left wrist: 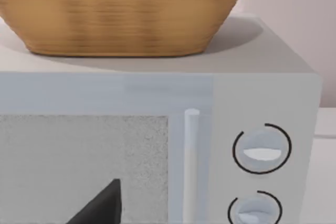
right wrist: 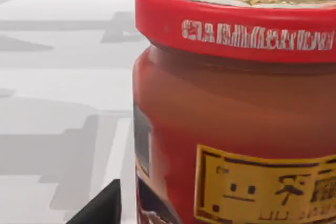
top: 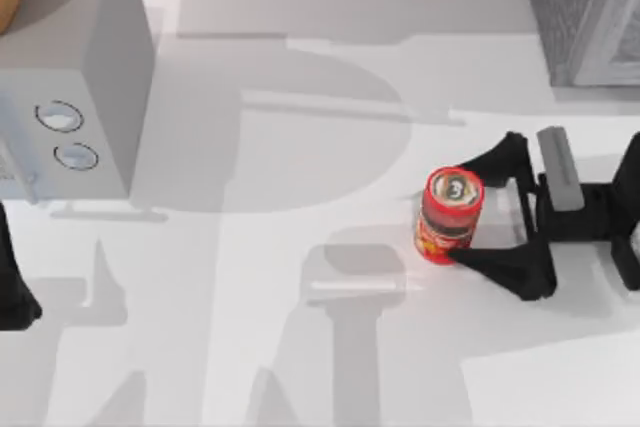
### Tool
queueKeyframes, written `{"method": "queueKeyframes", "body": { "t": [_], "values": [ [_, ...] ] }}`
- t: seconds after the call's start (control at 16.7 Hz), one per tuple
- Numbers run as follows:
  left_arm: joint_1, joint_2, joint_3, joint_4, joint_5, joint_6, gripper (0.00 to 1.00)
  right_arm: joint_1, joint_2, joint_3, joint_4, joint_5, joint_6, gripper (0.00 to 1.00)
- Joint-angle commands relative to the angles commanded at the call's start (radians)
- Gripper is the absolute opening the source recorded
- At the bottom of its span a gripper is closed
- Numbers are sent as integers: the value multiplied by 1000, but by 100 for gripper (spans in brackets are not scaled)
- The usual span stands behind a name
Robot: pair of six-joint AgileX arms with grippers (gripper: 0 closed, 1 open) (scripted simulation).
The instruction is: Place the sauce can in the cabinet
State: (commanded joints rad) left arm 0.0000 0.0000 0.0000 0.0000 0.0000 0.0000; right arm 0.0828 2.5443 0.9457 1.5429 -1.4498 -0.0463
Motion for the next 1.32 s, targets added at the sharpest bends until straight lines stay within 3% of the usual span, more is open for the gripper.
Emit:
{"method": "queueKeyframes", "body": {
  "t": [0.24, 0.6, 1.32],
  "values": [
    [0, 0, 0, 0, 0, 0, 100, 51, 1, -24, 162, 52, 138, 100],
    [0, 0, 0, 0, 0, 0, 100, 58, 1, -27, 180, 59, 154, 100],
    [0, 0, 0, 0, 0, 0, 100, 58, 1, -27, 180, 59, 154, 10]
  ]
}}
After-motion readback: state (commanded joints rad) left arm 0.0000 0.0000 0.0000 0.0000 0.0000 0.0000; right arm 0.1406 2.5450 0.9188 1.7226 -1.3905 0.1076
